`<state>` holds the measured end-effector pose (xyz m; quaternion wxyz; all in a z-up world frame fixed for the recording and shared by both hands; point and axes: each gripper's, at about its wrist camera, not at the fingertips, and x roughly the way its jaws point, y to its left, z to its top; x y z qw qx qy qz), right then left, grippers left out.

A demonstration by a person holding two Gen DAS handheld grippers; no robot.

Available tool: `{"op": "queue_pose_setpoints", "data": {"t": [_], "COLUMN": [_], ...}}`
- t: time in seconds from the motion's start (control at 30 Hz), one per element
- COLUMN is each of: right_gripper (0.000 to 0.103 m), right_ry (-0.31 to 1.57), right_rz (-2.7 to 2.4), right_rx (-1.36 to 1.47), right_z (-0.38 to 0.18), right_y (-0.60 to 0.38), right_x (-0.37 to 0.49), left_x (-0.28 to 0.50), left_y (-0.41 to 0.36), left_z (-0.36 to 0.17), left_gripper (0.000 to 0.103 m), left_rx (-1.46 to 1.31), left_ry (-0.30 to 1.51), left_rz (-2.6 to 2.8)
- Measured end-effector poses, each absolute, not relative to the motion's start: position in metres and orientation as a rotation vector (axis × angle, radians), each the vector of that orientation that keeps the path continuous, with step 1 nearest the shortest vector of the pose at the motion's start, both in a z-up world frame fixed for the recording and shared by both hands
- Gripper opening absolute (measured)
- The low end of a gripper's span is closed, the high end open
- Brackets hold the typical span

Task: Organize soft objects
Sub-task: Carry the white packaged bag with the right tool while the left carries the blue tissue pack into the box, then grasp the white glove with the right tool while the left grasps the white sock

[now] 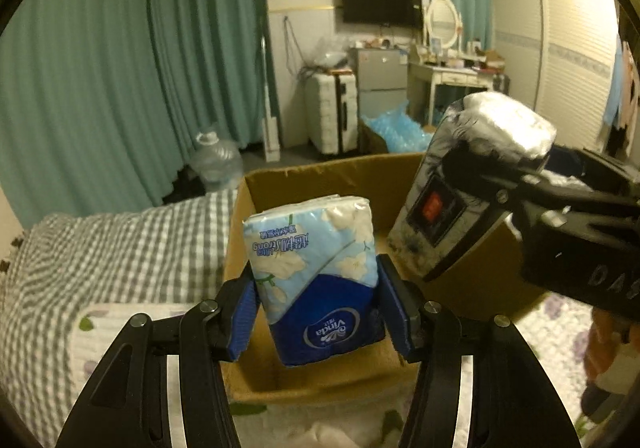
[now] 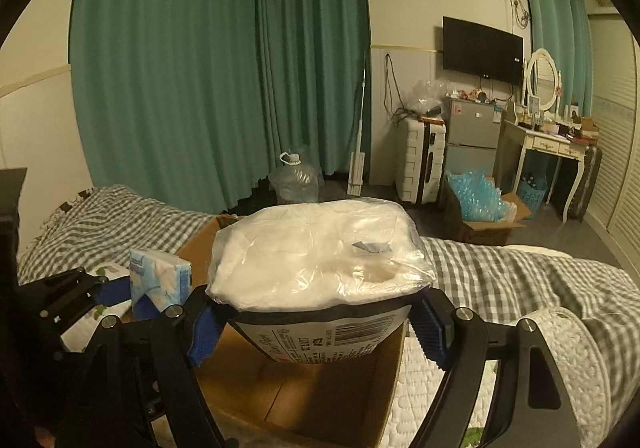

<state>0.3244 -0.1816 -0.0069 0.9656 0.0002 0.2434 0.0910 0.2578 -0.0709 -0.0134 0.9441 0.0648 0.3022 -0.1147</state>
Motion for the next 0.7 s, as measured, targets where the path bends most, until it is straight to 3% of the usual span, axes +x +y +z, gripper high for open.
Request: {"op": "queue_pose_setpoints", "data": {"t": [0.03,0.1,0.13,0.3,0.53,0.6,0.7], "right_gripper": [0.083,0.087,0.093,0.097,0.100,0.101,0.102], "right_ry": [0.495,0.508,0.507,0.473,0.397,0.372,0.337], "right_rz": [0.192,0.200,0.191,0.172,0.167,0.161,0.155], "right_rx": [0.006,0.022,0.031,0.031,-0.067,-0.105,-0.170], "right_z": [-0.009,-0.012,-0.011,0.015,0.091,0.106,0.124], "right_y": [-0.184,-0.191,-0.193,-0.199,-0.195,-0.192,-0.182], "right_x": [0.326,0.328,0.328,0.300,0.215,0.186,0.137], "left_x": [0.261,0.264,0.266,0.259,0.202,0.171,0.131], "left_y": [-0.071,-0.074,-0.073,-0.066,-0.051,-0.043,-0.029], "left_z": [-0.018,-0.023,-0.025,-0.012,0.053,0.076,0.099], "left_gripper": [0.058,0.080,0.083,0.085,0.085,0.095,0.095], "left_rx": [0.135,0.139,0.139,0.072,0.109,0.111,0.107], "left_ry": [0.614,0.613,0.621,0.603,0.495,0.441,0.384], "left_rz": [-0.231,-0.224,-0.223,-0.209,-0.158,-0.159,-0.166]}}
